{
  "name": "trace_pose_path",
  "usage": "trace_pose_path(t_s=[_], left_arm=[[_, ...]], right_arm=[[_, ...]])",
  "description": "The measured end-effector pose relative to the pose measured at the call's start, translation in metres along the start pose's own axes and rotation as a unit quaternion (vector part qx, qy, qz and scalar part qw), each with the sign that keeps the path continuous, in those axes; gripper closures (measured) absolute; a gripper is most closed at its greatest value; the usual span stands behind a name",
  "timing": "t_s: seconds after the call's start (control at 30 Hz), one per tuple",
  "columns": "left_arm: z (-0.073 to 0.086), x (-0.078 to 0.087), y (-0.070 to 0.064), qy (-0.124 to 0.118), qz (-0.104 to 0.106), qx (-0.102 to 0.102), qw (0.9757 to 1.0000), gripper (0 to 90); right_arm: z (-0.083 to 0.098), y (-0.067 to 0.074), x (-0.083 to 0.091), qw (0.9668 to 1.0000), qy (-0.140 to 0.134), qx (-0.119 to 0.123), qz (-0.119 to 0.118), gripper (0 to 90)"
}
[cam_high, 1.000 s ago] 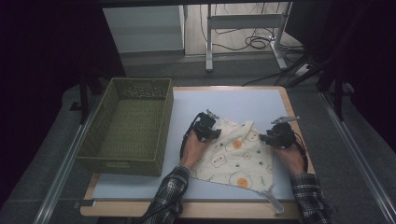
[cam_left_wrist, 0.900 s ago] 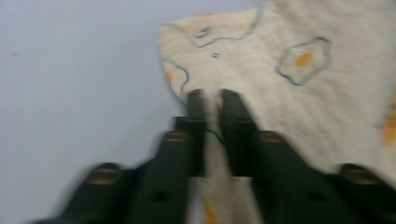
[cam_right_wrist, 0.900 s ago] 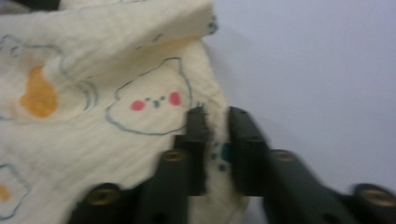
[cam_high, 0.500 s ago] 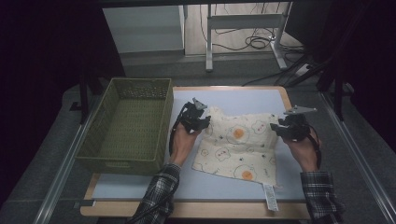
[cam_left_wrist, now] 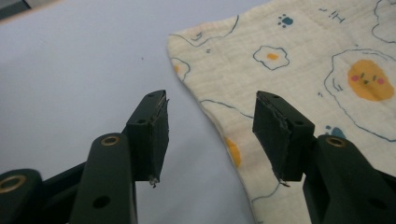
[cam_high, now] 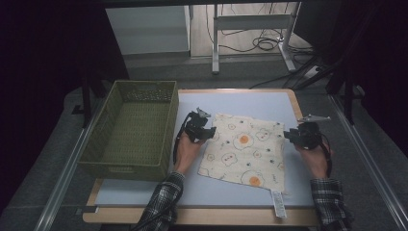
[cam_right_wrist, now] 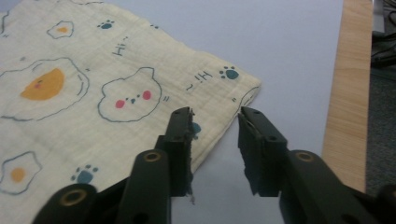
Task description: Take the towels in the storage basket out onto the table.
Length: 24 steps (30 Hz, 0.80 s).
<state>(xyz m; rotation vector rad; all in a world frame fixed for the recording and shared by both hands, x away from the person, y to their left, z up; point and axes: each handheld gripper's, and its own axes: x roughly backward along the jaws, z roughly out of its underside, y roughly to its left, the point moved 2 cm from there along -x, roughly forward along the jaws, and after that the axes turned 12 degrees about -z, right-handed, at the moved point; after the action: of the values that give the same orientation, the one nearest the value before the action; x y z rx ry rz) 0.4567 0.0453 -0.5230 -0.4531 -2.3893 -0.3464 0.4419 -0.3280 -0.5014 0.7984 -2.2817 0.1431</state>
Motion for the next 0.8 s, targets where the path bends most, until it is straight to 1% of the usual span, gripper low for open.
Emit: trace_pose_path(t_s=[0.03, 0.1, 0.13, 0.2, 0.27, 0.33, 0.4, 0.43, 0.47, 0.57, 0.7, 0.77, 0.8], left_arm=[[0.001, -0.004, 0.0, 0.004, -0.001, -0.001, 1.0, 46.3], [0.001, -0.011, 0.003, 0.008, -0.001, -0.003, 1.0, 50.1], [0.001, -0.014, 0.005, 0.009, -0.003, 0.0, 1.0, 51.9], [-0.001, -0.019, 0.009, 0.008, 0.004, 0.009, 0.9999, 54.7], [-0.005, -0.025, 0.013, 0.008, 0.007, 0.014, 0.9999, 57.0], [-0.01, -0.031, 0.016, 0.006, 0.01, 0.011, 0.9999, 58.1], [-0.016, -0.037, 0.017, 0.005, 0.007, 0.007, 0.9999, 58.8], [-0.019, -0.04, 0.018, 0.001, 0.011, 0.01, 0.9999, 59.2], [-0.022, -0.044, 0.019, -0.001, 0.016, 0.013, 0.9998, 59.2], [-0.029, -0.056, 0.017, 0.0, 0.014, 0.012, 0.9998, 59.3], [-0.034, -0.073, 0.013, 0.003, 0.004, 0.015, 0.9999, 59.1], [-0.035, -0.08, 0.012, 0.004, 0.002, 0.016, 0.9999, 58.9], [-0.036, -0.082, 0.011, 0.003, -0.001, 0.016, 0.9999, 58.7]], right_arm=[[0.001, -0.002, -0.003, 1.0, 0.0, -0.004, -0.001, 70.3], [0.002, -0.005, -0.01, 1.0, -0.001, -0.009, -0.002, 72.0], [0.003, -0.007, -0.012, 1.0, -0.002, -0.01, -0.002, 73.0], [0.002, -0.012, -0.018, 0.9999, -0.004, -0.013, -0.002, 74.2], [0.001, -0.015, -0.022, 0.9998, -0.009, -0.019, -0.003, 74.7], [0.0, -0.019, -0.026, 0.9997, -0.012, -0.023, -0.002, 74.8], [-0.002, -0.022, -0.03, 0.9995, -0.016, -0.027, 0.0, 74.9], [-0.003, -0.024, -0.032, 0.9994, -0.017, -0.029, 0.002, 74.9], [-0.004, -0.026, -0.034, 0.9994, -0.018, -0.028, 0.005, 74.9], [-0.008, -0.031, -0.038, 0.9992, -0.021, -0.031, 0.012, 74.9], [-0.012, -0.039, -0.044, 0.9989, -0.021, -0.036, 0.021, 74.4], [-0.013, -0.042, -0.048, 0.9988, -0.023, -0.037, 0.023, 72.7], [-0.013, -0.043, -0.05, 0.9989, -0.019, -0.038, 0.022, 71.3]])
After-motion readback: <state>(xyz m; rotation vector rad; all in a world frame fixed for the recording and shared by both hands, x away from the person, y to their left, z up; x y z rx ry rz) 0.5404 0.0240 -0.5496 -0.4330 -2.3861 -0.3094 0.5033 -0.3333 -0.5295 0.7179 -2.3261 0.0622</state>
